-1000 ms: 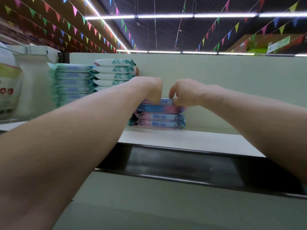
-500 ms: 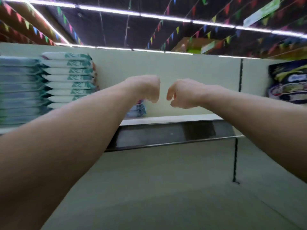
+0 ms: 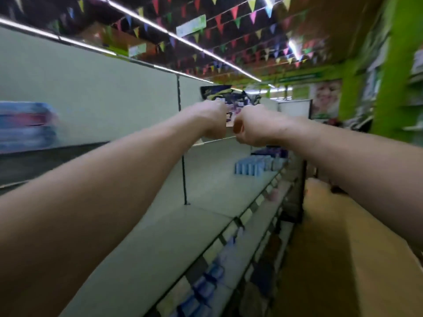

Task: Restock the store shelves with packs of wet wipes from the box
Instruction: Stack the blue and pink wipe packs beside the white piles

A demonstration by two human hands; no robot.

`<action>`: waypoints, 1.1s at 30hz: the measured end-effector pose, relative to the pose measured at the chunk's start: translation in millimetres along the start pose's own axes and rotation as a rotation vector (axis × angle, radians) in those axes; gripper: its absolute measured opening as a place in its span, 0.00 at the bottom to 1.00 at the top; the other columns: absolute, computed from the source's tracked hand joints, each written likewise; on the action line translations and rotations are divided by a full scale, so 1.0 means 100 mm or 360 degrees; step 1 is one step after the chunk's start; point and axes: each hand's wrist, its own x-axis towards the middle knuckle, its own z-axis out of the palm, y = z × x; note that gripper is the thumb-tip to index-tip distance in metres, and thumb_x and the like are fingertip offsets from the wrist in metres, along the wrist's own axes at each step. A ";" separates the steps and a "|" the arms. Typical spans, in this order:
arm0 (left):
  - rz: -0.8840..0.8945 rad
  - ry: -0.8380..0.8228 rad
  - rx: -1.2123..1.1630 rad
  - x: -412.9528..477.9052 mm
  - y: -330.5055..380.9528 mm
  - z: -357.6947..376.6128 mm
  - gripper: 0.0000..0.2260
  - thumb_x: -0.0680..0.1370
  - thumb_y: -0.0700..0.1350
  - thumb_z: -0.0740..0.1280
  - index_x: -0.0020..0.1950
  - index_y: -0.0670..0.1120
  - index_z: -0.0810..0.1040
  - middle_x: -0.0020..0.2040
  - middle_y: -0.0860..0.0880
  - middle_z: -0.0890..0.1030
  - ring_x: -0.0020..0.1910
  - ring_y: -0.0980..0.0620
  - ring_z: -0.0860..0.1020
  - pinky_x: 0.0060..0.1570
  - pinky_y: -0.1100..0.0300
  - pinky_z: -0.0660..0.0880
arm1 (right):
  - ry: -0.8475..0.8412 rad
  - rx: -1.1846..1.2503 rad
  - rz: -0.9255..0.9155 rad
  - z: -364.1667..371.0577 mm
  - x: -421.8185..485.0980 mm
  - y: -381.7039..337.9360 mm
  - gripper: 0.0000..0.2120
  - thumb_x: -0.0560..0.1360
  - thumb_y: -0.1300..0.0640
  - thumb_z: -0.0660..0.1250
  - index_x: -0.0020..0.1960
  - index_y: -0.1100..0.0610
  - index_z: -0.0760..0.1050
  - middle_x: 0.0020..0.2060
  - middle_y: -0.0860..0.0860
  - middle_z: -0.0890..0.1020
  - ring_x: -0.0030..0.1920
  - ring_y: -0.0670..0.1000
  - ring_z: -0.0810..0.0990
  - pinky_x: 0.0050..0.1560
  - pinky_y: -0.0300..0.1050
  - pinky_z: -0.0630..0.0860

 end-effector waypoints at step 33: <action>0.1813 -0.0736 -0.0346 -3.01 6.67 0.23 0.09 0.78 0.42 0.64 0.56 0.42 0.75 0.55 0.42 0.77 0.48 0.43 0.75 0.51 0.51 0.75 | -0.0732 -0.0193 0.1767 -0.65 -6.27 3.37 0.01 0.76 0.60 0.64 0.47 0.57 0.73 0.51 0.61 0.78 0.52 0.60 0.78 0.41 0.45 0.67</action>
